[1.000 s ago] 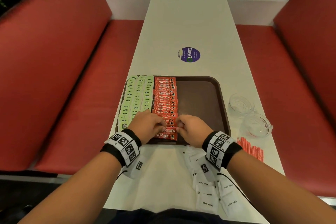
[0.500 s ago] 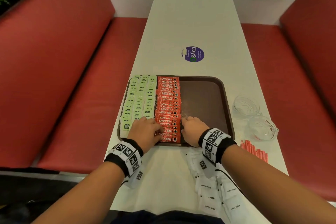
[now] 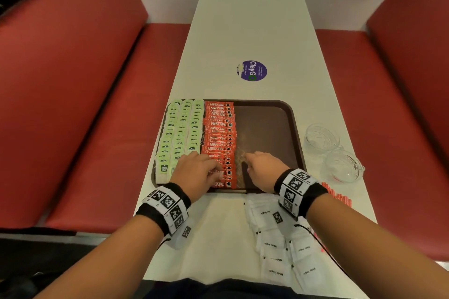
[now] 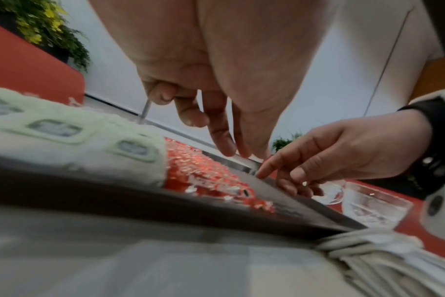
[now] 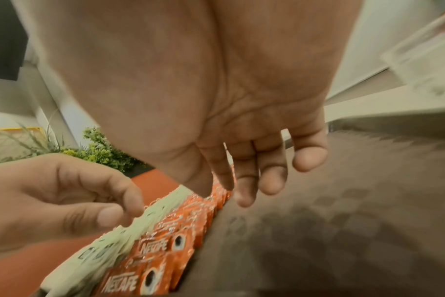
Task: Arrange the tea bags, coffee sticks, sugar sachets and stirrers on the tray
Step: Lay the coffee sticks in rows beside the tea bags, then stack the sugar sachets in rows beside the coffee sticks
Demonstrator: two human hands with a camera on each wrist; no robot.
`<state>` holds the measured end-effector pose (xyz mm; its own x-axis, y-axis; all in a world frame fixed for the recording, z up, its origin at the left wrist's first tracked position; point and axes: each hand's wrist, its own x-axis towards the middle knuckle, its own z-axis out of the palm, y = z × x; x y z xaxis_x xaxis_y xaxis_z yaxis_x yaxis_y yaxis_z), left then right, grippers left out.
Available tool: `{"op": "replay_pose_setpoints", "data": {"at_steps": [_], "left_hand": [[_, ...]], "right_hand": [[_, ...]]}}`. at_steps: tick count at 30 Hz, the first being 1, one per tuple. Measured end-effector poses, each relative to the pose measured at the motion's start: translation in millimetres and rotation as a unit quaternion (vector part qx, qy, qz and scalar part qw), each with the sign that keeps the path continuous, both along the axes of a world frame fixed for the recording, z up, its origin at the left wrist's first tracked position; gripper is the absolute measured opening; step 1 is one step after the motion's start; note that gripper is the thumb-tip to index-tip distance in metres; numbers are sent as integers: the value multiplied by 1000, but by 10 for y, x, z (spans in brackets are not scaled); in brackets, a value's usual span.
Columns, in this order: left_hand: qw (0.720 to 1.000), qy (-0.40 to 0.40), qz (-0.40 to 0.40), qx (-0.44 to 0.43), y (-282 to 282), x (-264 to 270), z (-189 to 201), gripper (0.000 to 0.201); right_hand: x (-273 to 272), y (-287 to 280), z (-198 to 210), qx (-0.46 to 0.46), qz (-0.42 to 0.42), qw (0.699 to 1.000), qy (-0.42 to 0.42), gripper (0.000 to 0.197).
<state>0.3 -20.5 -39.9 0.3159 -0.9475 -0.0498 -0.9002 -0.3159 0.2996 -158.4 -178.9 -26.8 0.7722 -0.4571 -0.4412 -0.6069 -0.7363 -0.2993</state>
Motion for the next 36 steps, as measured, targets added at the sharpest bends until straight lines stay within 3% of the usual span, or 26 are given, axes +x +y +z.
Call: {"op": "replay_pose_setpoints", "data": {"at_steps": [4,8,16,20,24,27,32,34,36], "left_hand": [[995,0,-98,9,-128,-339,97,33],[981,-29,-180,70,-238,-691,66,37],[970,-101,-200,90,-300,-899,54,27],[975,-101,-181,80,-340,-897,97,29],[990,-43,-131,42,-356,-851,182,30],[996,47,-77,-4,-352,-807,318,22],[982,173,-17,-69,-446,-747,518,13],[975,205,-15,-87,-503,-724,566,15],[969,228,-26,-95,-538,-705,612,17]], "right_hand": [[-365,-77,87,-9,-8,1000,-2,24],[-732,-51,135,11,-23,1000,-4,27],[-1053,61,98,36,-63,996,-51,23],[-1063,107,129,42,-45,996,-66,34],[-1016,164,162,37,-38,992,-116,37],[-950,191,185,46,-32,987,-152,48],[-779,209,263,107,-59,978,-170,109],[-686,199,291,121,-82,972,-182,101],[-624,180,306,127,-97,961,-226,66]]}}
